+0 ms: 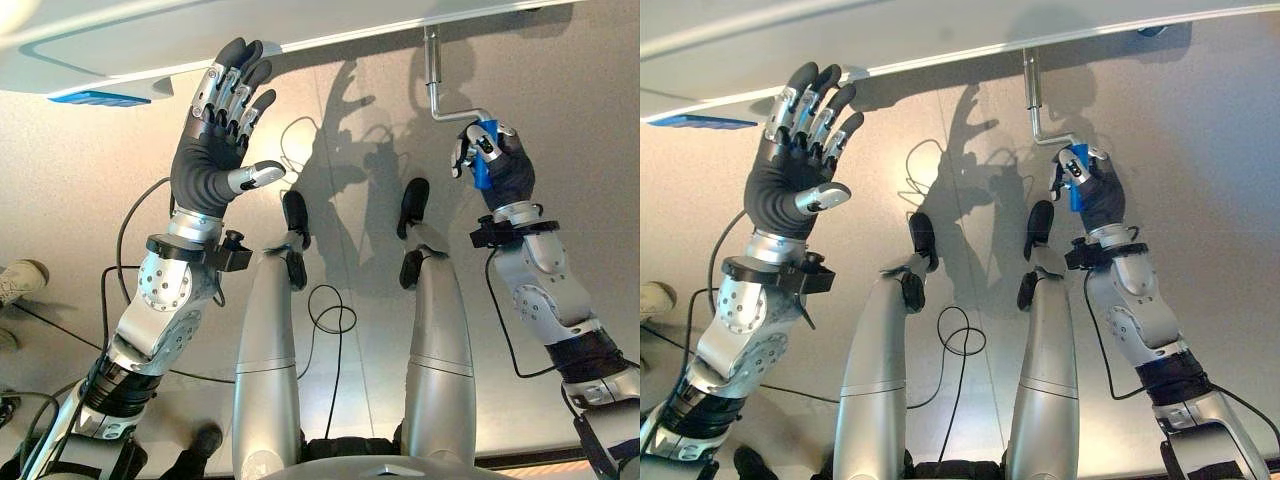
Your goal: Raise the hospital bed
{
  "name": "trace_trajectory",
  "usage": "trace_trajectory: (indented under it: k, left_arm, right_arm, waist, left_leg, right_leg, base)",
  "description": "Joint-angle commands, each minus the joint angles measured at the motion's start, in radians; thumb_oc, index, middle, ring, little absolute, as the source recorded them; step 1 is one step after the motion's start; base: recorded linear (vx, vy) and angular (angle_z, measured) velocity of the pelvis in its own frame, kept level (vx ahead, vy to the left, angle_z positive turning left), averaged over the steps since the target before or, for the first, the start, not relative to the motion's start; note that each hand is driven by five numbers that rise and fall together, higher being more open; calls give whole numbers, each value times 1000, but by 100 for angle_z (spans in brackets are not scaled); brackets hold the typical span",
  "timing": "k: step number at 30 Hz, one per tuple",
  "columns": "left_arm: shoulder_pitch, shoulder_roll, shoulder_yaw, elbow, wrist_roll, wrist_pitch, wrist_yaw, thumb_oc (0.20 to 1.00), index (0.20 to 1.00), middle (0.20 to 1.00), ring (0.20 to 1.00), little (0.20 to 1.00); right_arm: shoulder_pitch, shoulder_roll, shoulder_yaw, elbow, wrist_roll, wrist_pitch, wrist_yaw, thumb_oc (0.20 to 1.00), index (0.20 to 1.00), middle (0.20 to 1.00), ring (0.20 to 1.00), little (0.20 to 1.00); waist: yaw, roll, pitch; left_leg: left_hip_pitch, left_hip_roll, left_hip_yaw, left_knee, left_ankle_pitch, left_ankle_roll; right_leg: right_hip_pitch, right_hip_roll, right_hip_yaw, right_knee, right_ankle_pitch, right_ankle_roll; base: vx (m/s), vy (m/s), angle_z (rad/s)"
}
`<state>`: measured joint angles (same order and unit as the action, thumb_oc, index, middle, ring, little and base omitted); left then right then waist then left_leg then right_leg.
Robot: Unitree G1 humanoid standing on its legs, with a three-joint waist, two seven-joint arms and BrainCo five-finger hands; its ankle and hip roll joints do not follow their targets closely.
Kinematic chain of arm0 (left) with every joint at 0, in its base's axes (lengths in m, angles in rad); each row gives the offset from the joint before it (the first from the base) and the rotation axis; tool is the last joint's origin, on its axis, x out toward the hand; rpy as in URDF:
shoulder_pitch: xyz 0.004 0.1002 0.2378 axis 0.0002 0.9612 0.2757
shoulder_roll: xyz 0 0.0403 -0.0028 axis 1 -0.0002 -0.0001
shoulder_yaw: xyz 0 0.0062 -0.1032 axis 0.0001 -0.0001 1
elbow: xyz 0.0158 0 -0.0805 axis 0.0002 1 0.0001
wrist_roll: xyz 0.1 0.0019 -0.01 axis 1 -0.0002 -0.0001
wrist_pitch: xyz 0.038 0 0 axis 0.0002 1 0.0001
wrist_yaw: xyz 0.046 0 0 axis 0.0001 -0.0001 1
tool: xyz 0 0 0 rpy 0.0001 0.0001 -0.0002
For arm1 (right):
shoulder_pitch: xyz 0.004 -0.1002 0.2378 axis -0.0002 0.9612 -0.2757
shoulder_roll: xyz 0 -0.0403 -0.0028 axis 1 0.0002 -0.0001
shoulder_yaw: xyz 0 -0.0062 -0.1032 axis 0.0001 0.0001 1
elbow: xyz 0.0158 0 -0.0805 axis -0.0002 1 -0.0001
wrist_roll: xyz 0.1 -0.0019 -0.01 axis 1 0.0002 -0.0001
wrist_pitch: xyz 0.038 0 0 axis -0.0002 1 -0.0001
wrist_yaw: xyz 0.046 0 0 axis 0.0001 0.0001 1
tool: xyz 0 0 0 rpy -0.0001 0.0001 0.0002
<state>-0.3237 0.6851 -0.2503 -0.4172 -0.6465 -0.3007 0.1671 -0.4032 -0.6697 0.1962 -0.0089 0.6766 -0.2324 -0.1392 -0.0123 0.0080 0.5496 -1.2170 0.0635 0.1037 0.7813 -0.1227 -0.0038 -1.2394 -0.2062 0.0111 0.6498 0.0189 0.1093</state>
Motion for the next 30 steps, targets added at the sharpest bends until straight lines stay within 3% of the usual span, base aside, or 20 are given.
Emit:
trace_trajectory:
  k: [1, 2, 4, 5, 8, 15, 16, 30]
  left_arm:
    - [24, -27, 55, -114, 0, -70, -19, 1000, 1000, 1000, 1000, 1000]
    - [29, -27, 60, -118, 4, -70, -21, 1000, 1000, 1000, 1000, 1000]
    - [27, -26, 57, -118, 5, -70, -21, 1000, 1000, 1000, 1000, 1000]
    - [27, -27, 58, -123, 8, -69, -20, 1000, 1000, 1000, 1000, 1000]
    - [25, -34, 50, -130, 9, -67, -20, 1000, 1000, 1000, 1000, 1000]
    - [18, -40, 26, -127, 12, -61, -20, 1000, 1000, 1000, 1000, 1000]
    - [12, -42, 13, -123, 10, -59, -20, 1000, 1000, 1000, 1000, 1000]
    - [-46, -43, -87, -94, -1, -56, -18, 1000, 1000, 1000, 1000, 1000]
  right_arm:
    - [-117, -53, -186, -51, -60, -143, -86, 200, 200, 200, 200, 200]
    - [-117, -73, -198, -32, -146, -126, -119, 200, 200, 200, 200, 200]
    - [-125, -79, -193, -2, -178, -114, -140, 200, 200, 200, 200, 200]
    - [-138, -110, -186, 37, -294, -72, -179, 200, 200, 200, 200, 200]
    - [-155, -130, -177, 82, -423, -16, -223, 200, 200, 200, 200, 200]
    - [-201, -114, -137, 212, -560, 61, -255, 200, 200, 200, 200, 200]
    - [-237, -111, -107, 287, -605, 95, -266, 200, 200, 200, 200, 200]
    - [-572, -51, 186, 991, -592, 155, -197, 200, 200, 200, 200, 200]
  waist:
    - [-12, -3, -30]
    - [-12, -4, -30]
    - [-11, -4, -30]
    - [-10, -5, -30]
    - [-8, -4, -30]
    - [-1, 4, -30]
    - [7, 9, -30]
    - [51, 43, -30]
  left_leg:
    - [14, -51, -60, -159, 125, -52]
    - [13, -51, -62, -158, 125, -53]
    - [11, -51, -63, -157, 124, -53]
    - [9, -50, -64, -156, 123, -53]
    - [2, -51, -65, -149, 123, -53]
    - [-15, -58, -65, -131, 125, -54]
    - [-17, -59, -63, -129, 126, -54]
    - [-51, -67, -62, -111, 136, -58]
  right_leg:
    - [35, 22, -78, 58, -19, 5]
    - [33, 23, -78, 61, -20, 5]
    - [32, 23, -78, 61, -20, 4]
    - [29, 23, -79, 65, -21, 3]
    - [21, 24, -78, 72, -20, 3]
    - [6, 23, -76, 90, -18, 1]
    - [3, 21, -76, 96, -17, 0]
    - [-22, 14, -79, 118, -11, -2]
  base:
    - [0, 0, 0]
    - [0, 0, 0]
    - [0, 0, 0]
    - [0, 0, 0]
    - [0, 0, 0]
    - [0, 0, 0]
    - [0, 0, 0]
    - [1, 5, 1]
